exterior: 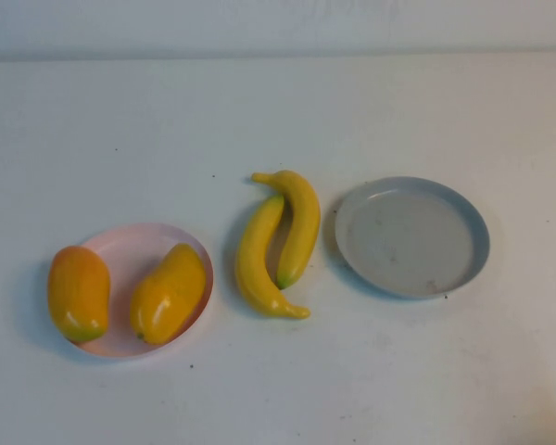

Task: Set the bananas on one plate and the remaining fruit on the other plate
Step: Put another type of fruit in the right plate

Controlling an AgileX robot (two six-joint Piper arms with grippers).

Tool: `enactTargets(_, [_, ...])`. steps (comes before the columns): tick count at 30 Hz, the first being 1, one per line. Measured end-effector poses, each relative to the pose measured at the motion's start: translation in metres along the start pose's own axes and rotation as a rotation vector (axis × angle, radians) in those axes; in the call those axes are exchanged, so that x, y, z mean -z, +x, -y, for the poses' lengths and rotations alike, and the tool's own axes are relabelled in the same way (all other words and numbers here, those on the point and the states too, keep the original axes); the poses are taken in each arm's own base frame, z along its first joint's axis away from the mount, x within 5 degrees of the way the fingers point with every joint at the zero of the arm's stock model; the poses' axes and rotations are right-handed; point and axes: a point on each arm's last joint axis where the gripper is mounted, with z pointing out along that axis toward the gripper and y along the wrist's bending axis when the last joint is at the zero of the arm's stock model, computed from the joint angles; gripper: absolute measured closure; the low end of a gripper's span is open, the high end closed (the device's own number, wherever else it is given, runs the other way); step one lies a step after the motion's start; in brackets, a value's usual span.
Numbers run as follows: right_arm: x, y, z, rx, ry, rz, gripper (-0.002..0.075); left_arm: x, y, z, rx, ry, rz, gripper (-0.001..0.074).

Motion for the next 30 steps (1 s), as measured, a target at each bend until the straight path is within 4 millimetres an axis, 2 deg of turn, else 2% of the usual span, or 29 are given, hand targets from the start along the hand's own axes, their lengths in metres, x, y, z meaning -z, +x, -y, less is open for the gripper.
enactTargets(12, [0.0,0.0,0.0,0.0,0.0,0.0,0.0743,-0.034,0.033,0.017,-0.082,0.095,0.258,0.0735])
enactTargets(18, [0.0,0.0,0.0,0.0,0.0,0.0,0.0743,-0.034,0.043,0.008,-0.055,-0.071,0.388,0.0735])
enactTargets(24, [0.0,0.0,0.0,0.0,0.0,0.0,0.0743,-0.028,0.056,0.002,-0.029,-0.205,0.443,0.0735])
enactTargets(30, [0.0,0.0,0.0,0.0,0.0,0.0,0.0743,-0.037,0.077,0.002,0.001,-0.219,0.351,0.0735])
